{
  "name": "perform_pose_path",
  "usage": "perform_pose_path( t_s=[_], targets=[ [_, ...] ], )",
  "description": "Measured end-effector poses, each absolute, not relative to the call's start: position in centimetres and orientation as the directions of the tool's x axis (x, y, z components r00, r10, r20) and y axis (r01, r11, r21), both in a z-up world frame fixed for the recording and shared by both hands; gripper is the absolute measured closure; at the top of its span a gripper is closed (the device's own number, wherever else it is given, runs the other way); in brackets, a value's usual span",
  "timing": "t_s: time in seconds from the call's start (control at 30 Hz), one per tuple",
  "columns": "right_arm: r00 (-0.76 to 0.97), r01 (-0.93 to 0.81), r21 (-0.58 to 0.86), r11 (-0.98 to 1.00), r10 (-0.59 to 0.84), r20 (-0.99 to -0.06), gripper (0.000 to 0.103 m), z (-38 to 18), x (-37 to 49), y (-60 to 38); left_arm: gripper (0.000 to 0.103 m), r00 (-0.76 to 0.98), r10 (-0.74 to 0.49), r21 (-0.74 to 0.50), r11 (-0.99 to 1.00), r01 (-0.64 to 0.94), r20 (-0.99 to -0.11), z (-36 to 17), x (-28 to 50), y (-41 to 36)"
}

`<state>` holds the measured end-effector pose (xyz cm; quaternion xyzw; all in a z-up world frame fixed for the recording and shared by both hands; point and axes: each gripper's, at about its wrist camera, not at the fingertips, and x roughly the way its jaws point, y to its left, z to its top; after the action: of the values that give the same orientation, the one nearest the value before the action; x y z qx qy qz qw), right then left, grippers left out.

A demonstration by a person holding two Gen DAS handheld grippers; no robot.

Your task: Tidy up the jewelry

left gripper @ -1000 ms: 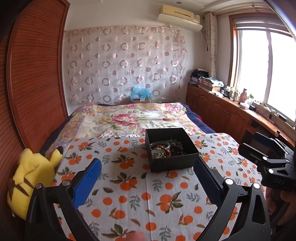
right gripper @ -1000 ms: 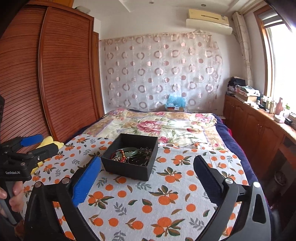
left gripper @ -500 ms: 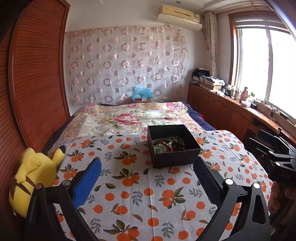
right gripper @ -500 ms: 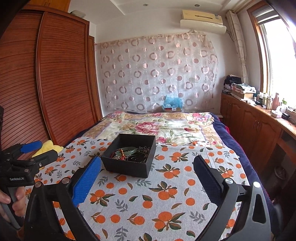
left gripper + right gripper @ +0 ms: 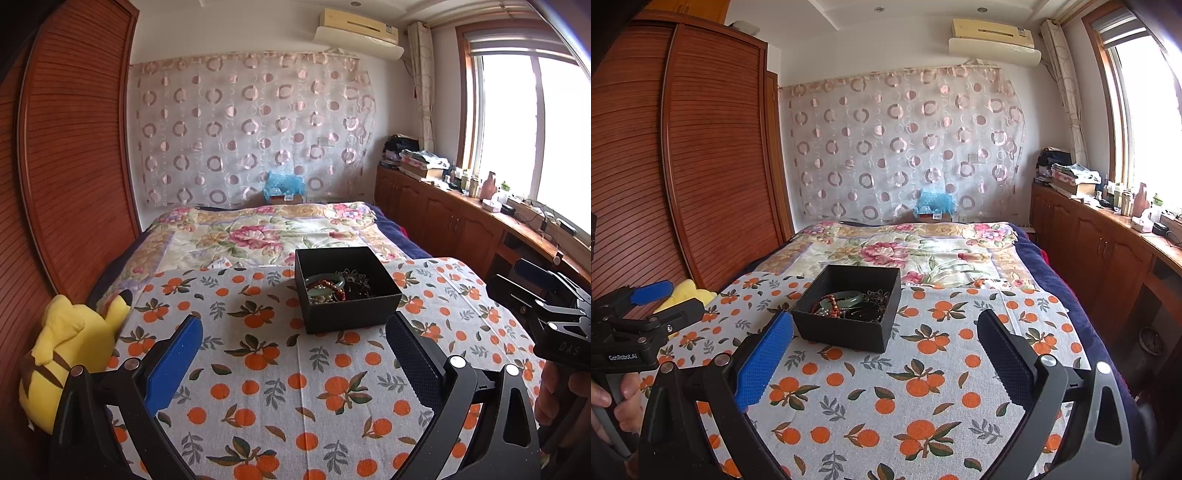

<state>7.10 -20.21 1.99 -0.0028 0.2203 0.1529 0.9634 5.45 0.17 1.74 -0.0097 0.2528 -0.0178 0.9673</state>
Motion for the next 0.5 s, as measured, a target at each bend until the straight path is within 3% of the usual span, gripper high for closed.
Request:
perform_pose_path(
  t_s=[0.5],
  targets=[
    [0.856,-0.287,0.068,0.955,0.288,-0.430,0.003,1.63,7.11,-20.70,0.008,0.873,-0.036,-0.022,0.999,0.029,-0.486,1.73,5.37,0.25]
  ],
)
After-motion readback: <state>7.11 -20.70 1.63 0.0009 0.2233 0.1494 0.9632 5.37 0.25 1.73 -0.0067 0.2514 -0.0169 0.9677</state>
